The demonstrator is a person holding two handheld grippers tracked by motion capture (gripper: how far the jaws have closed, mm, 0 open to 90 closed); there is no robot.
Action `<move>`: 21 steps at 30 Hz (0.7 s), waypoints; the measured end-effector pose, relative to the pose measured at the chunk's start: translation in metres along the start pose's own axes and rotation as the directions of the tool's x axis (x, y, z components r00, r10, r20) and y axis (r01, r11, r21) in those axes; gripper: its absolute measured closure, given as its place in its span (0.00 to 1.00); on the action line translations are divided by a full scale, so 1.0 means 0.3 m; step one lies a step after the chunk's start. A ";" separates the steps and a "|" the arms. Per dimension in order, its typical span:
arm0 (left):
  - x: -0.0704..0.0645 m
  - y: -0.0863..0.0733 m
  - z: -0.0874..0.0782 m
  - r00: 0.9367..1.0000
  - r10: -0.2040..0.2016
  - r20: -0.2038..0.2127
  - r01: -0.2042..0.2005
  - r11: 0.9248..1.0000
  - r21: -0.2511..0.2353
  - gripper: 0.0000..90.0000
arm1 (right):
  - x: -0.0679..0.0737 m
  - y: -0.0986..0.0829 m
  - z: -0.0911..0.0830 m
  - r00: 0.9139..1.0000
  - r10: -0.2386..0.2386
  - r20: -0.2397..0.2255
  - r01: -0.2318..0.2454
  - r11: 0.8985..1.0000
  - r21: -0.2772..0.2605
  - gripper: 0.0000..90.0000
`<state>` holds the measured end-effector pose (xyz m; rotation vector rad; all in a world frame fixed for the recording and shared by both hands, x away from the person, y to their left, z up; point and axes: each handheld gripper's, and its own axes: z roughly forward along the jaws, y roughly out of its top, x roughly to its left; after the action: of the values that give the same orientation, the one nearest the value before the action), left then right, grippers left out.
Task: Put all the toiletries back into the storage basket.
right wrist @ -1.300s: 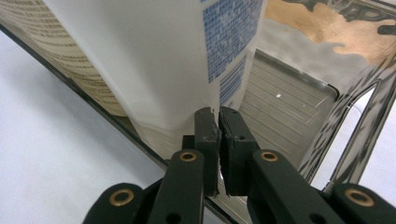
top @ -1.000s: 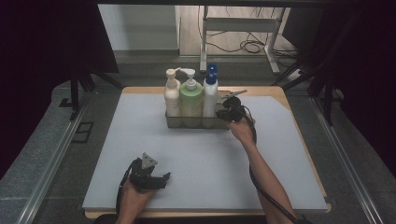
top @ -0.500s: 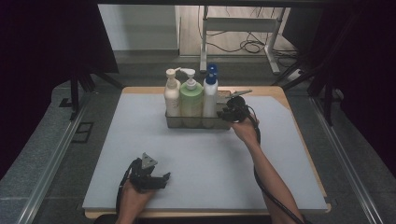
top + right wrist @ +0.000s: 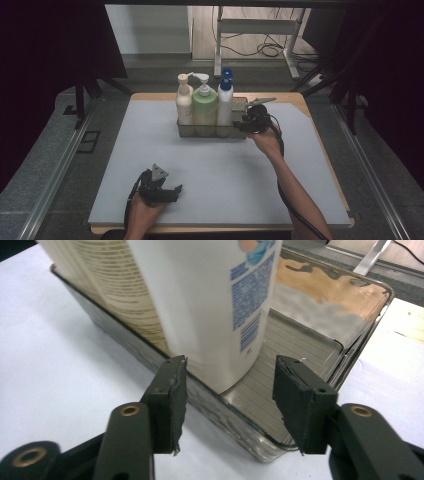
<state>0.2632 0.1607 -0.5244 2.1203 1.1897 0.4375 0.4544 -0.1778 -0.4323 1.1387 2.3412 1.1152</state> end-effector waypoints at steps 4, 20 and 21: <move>0.000 0.000 0.000 1.000 0.000 0.000 0.000 1.000 0.000 0.13 | 0.011 -0.005 -0.019 1.000 -0.012 -0.008 0.012 1.000 0.001 0.46; -0.001 0.000 0.000 1.000 -0.003 0.001 0.003 1.000 -0.002 0.13 | 0.005 -0.061 -0.100 0.999 -0.054 -0.002 0.054 0.999 0.005 0.25; -0.001 0.000 0.000 1.000 -0.003 0.000 0.003 1.000 -0.002 0.13 | 0.004 -0.066 -0.105 0.998 -0.055 -0.003 0.055 0.998 0.004 0.25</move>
<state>0.2631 0.1604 -0.5244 2.1168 1.1913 0.4368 0.4256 -0.2005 -0.4268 1.0675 2.3634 1.0942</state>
